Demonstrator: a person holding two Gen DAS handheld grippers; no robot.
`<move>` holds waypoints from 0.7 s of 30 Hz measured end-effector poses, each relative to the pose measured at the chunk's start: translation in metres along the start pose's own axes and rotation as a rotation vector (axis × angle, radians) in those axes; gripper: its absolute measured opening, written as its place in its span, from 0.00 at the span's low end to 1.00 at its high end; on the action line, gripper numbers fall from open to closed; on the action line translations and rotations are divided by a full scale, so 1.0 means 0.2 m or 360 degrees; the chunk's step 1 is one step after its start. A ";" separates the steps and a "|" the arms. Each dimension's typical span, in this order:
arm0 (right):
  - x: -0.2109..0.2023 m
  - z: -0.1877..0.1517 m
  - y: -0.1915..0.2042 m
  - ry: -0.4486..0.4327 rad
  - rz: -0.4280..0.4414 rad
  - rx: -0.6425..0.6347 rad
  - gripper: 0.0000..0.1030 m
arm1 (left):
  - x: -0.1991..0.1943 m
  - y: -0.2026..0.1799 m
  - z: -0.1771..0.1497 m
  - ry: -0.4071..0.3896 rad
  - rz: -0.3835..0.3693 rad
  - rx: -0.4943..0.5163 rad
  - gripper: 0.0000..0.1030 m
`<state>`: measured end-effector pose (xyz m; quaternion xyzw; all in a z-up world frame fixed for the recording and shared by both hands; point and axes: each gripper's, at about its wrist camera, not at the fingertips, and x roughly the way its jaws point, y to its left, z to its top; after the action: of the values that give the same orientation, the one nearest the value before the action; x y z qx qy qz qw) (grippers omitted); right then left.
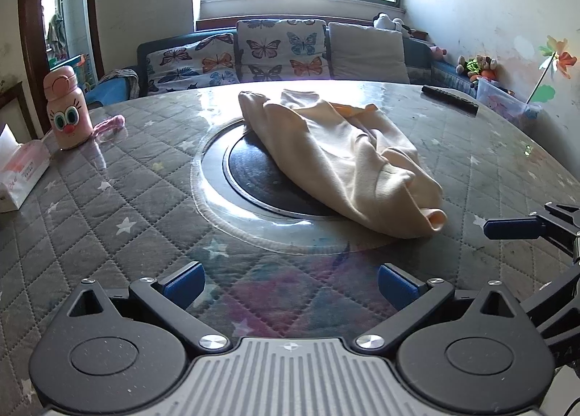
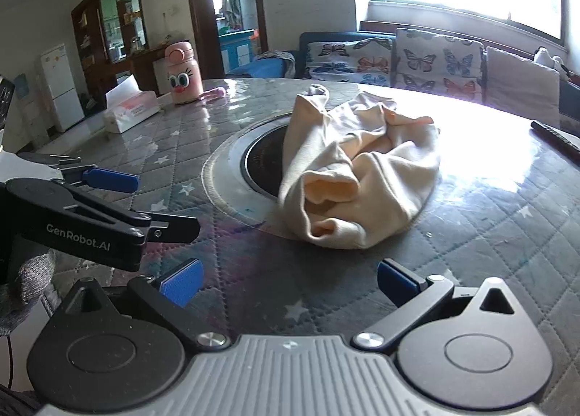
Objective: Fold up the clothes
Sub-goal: 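Approach the crumpled cream shirt with both grippers open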
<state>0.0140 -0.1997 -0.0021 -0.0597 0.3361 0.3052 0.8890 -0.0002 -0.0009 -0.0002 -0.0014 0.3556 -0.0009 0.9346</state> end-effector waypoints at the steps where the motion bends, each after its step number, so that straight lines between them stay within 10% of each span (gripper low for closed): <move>1: -0.01 0.00 0.00 -0.0004 -0.0001 0.0002 1.00 | 0.00 0.00 0.00 0.0000 0.0001 0.0000 1.00; 21: -0.04 0.00 -0.06 -0.0027 -0.0036 0.0020 1.00 | 0.03 -0.04 0.05 0.0017 -0.0003 0.0027 1.00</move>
<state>0.0153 -0.2133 0.0016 -0.0553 0.3297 0.2936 0.8955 0.0104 -0.0097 0.0041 0.0062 0.3604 -0.0049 0.9328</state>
